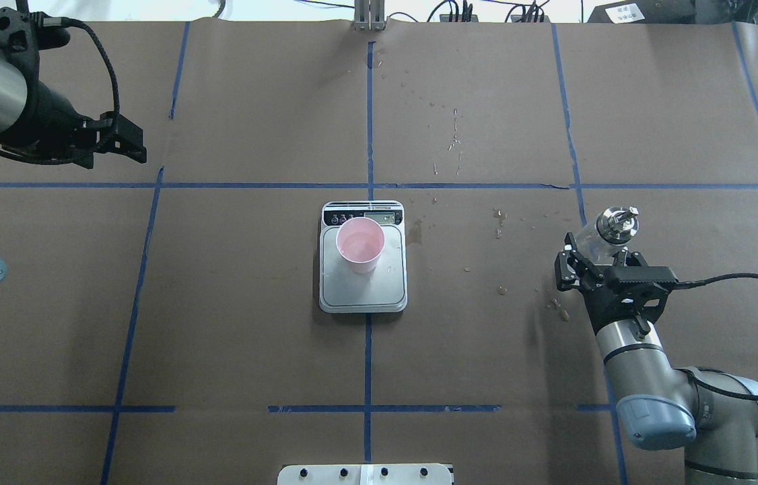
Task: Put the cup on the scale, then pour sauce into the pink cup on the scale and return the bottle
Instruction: 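Lower the bottle onto the table with the right gripper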
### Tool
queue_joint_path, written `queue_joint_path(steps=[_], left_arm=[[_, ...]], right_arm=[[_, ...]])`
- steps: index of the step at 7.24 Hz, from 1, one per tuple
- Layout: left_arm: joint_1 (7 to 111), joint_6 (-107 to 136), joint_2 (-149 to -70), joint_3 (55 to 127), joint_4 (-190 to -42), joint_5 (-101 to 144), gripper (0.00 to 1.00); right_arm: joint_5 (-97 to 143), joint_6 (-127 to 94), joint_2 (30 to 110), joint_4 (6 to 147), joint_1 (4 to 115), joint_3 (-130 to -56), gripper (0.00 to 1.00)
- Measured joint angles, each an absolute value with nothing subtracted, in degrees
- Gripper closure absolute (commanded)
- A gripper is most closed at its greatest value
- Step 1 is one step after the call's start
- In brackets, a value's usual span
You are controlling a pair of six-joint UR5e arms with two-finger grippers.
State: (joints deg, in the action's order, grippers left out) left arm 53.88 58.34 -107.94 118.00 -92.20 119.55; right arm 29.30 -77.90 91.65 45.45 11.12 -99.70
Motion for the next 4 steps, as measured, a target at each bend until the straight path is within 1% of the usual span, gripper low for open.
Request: queue_joint_path(steps=[4], left_arm=[[53.88, 58.31, -107.93, 117.96, -92.20, 119.53, 0.17]], right_arm=[[29.36, -79.42, 91.91, 45.50, 11.04, -99.28, 1.00]])
